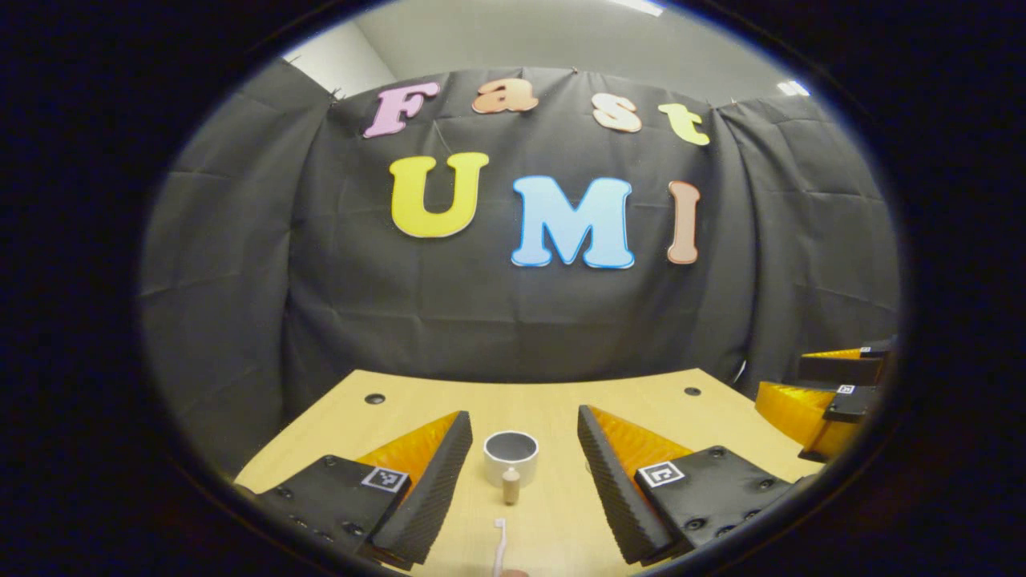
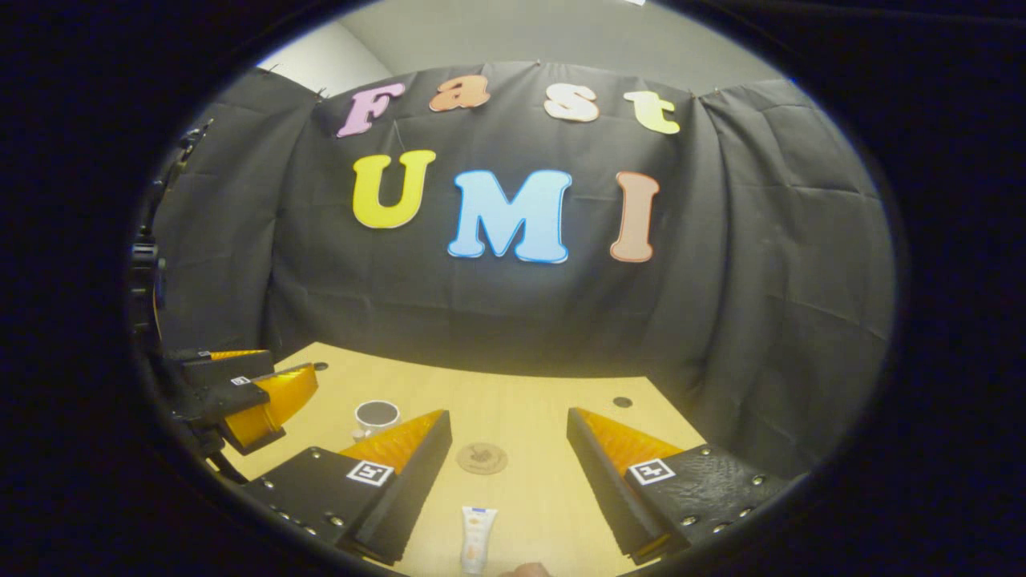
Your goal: Put the toothbrush and toothpaste on the desktop into the cup, then pick up the cup and place it on the coaster on the desktop.
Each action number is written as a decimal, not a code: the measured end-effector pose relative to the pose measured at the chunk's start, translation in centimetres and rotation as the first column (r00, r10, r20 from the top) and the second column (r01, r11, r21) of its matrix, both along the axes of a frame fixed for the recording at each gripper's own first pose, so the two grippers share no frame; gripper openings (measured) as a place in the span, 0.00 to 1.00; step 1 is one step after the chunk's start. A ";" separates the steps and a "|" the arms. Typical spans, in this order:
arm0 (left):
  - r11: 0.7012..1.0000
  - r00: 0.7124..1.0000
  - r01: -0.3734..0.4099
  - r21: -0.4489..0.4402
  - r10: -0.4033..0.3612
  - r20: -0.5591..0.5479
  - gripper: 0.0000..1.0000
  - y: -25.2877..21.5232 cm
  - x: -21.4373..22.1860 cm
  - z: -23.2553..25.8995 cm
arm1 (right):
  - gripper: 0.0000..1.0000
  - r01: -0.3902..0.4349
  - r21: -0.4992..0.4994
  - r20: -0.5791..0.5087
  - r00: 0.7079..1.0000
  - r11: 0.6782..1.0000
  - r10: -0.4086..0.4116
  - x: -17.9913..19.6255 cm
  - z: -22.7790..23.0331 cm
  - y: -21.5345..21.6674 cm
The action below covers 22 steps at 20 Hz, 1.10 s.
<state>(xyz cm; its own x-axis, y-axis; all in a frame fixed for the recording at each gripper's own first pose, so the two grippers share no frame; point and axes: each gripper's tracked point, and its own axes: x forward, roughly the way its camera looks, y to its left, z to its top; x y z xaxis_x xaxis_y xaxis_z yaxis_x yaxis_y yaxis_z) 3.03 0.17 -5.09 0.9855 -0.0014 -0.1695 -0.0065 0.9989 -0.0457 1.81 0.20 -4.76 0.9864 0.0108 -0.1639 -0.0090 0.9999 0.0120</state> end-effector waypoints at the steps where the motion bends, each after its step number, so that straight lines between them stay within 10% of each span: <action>1: 1.000 1.000 0.000 0.000 0.000 -0.027 0.88 0.1 0.3 -0.7 | 0.93 -0.003 0.007 -0.025 1.000 1.000 0.003 0.3 -0.7 0.1; 11: 0.999 0.925 0.047 -0.010 -0.048 -0.377 0.89 -0.1 2.8 -11.2 | 0.91 -0.077 -0.001 -0.377 0.924 0.997 0.071 2.3 -10.3 1.7; 22: 0.997 0.685 0.056 -0.049 -0.074 -0.725 0.89 1.0 1.8 -21.8 | 0.92 -0.117 0.058 -0.685 0.718 0.991 0.125 2.0 -18.8 3.0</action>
